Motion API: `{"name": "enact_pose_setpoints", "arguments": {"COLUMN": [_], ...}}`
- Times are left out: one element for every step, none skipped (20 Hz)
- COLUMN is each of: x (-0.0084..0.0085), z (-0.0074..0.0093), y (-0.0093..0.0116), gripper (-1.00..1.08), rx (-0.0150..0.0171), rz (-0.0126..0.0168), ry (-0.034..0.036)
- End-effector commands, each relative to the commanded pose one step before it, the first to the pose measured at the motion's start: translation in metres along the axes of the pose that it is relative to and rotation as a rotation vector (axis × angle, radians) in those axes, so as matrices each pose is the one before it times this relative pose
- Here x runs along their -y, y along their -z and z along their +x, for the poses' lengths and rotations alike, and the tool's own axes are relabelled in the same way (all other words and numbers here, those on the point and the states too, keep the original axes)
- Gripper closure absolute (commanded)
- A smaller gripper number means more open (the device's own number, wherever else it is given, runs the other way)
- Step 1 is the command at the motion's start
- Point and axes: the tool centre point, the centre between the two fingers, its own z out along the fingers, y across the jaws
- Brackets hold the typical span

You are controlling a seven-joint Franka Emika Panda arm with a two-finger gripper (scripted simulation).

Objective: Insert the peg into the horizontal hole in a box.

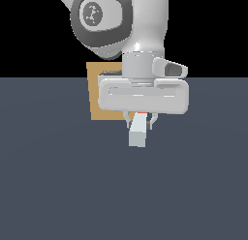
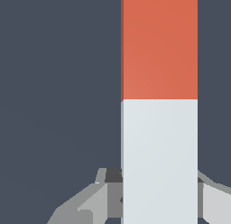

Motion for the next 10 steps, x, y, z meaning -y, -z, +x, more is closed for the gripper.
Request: {"name": "enact_pose_setpoints", "arguments": {"x": [0.01283,0.00437,0.00398,0.00359,0.00321,0.00282,0.00243,0.00205,0.00167,0.00129], "z": [0.01904,0.00659,0.00601,0.00542,0.00484,0.00427,0.00368,0.0031,0.00252,0.00196], "y": [0.00696,0.00184,0.00168,0.00152,0.00137,0.00121,0.00105,0.0009,0.00074,0.00058], "gripper": [1.08,1.08,1.08,1.08,1.08,1.08,1.08,1.08,1.08,1.08], "rx": [0.00034,0.00001,0.00001,-0.00001,-0.00002,-0.00004,-0.00005,-0.00007,-0.00008,-0.00008], "rz": [-0.00299,0.0,0.0,0.00001,0.00002,0.00003,0.00003,0.00004,0.00004,0.00004], "ry": [0.04969,0.01644,0.01497,0.01348,0.012,0.01054,0.00906,0.0076,0.00614,0.00473]}}
